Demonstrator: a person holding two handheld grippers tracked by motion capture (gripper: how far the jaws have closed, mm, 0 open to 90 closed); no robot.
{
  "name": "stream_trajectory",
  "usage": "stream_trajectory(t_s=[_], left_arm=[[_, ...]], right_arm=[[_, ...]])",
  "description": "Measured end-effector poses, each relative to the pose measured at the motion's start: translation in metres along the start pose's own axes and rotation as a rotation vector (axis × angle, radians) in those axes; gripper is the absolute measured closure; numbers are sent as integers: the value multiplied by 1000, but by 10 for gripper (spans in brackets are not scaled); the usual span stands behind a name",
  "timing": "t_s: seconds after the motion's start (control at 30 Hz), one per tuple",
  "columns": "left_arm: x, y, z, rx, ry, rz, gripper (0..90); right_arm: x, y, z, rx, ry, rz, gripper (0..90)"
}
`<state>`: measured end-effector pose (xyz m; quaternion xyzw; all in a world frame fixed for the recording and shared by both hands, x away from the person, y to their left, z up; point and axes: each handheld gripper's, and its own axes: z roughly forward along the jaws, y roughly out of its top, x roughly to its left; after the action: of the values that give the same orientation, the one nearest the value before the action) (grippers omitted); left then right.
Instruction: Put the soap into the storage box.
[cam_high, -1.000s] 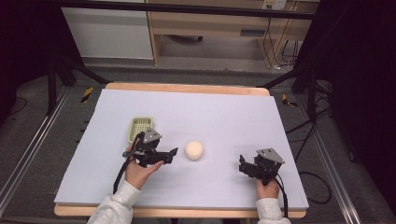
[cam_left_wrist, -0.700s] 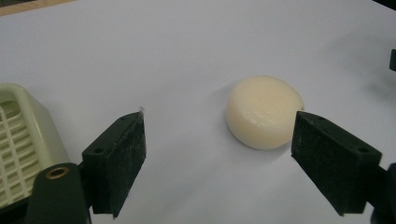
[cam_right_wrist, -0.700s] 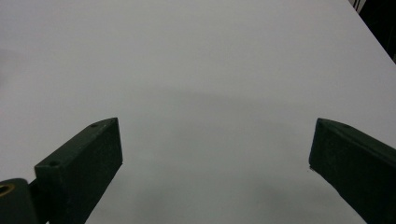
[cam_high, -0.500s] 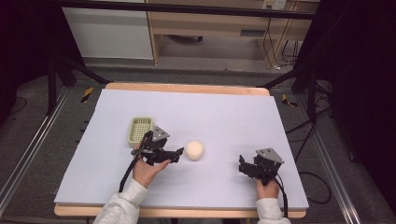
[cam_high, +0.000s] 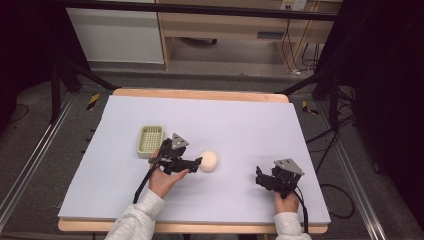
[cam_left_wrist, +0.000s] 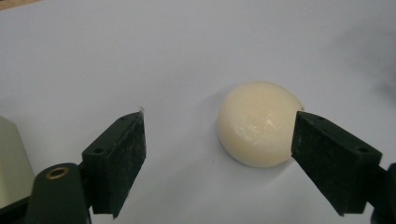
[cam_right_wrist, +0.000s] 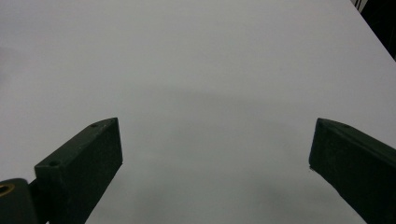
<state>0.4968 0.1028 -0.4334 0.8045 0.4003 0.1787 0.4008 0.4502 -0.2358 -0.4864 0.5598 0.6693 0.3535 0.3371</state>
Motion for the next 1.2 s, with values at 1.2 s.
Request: stream_trajectory(t_s=[1.2], left_arm=[[-26,18,32,67,-21,49,154]], right_arm=[[0,0,-1,1,5,8,31]])
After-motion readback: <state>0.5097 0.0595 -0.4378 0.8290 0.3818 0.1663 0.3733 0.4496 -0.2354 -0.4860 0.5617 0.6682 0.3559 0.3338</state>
